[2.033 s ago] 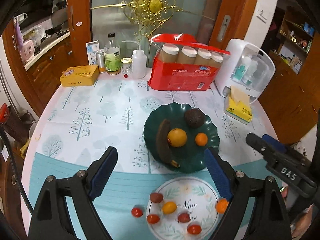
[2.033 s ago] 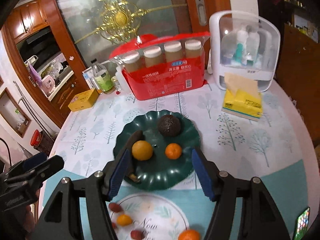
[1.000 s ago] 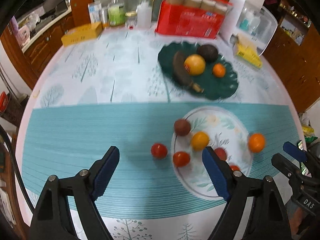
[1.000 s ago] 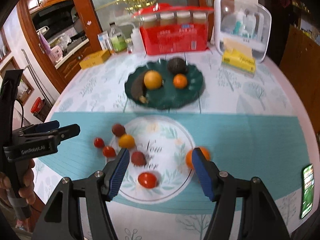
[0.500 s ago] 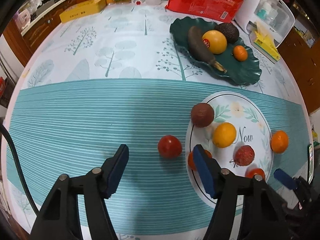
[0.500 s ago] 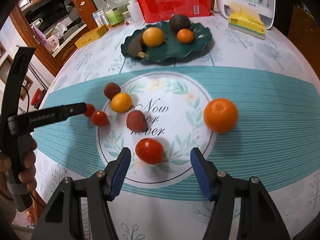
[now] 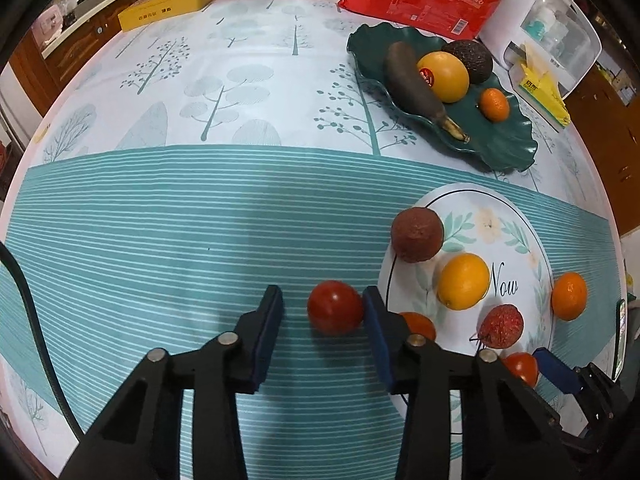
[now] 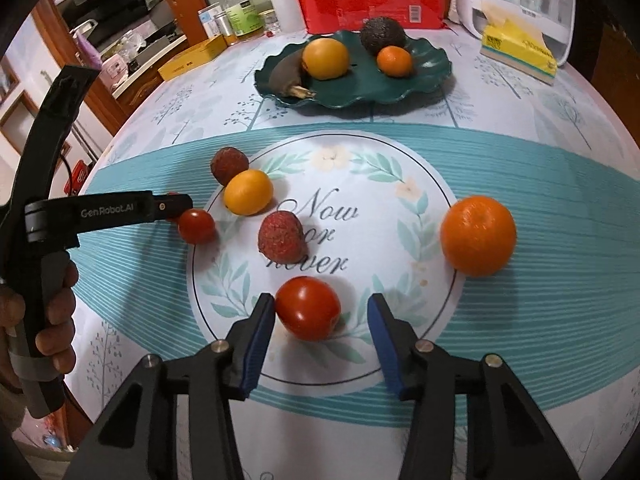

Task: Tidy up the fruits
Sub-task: 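Grasp a cherry tomato with the left tool while the right tool grasps another, then lift both cherry tomatoes and carry them over the green plate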

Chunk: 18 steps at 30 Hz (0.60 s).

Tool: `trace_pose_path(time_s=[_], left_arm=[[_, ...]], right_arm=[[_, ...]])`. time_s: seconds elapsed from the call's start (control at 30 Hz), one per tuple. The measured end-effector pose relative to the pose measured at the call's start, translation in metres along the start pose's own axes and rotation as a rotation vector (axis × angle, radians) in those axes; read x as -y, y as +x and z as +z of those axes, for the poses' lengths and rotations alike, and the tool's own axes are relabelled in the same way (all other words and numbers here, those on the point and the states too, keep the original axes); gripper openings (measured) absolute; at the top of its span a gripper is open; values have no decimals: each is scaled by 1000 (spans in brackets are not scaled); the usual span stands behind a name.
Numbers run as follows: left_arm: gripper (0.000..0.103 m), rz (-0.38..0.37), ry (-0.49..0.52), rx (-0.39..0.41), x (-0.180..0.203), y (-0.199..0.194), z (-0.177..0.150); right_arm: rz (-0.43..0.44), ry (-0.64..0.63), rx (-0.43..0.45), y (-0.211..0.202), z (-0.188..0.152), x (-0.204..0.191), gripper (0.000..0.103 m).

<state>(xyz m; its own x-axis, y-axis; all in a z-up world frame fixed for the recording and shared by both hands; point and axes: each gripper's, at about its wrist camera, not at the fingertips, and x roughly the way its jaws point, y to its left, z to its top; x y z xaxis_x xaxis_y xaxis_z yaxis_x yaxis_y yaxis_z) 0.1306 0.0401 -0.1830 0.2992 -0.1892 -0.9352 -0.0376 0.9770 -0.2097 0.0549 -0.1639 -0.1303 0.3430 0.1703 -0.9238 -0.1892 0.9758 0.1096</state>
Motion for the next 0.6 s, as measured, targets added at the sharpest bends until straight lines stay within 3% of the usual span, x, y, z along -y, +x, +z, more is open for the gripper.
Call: trace_pose_path(time_s=[0.07, 0.13, 0.6], left_arm=[[25, -5, 2, 3, 1, 0, 0], [25, -5, 8, 6, 3, 0, 0], [24, -4, 28, 32, 8, -20, -10]], right_arm=[[3, -16, -4, 2, 0, -4, 40], [-1, -28, -18, 6, -1, -6, 35], [-11, -39, 1, 3, -6, -10, 32]])
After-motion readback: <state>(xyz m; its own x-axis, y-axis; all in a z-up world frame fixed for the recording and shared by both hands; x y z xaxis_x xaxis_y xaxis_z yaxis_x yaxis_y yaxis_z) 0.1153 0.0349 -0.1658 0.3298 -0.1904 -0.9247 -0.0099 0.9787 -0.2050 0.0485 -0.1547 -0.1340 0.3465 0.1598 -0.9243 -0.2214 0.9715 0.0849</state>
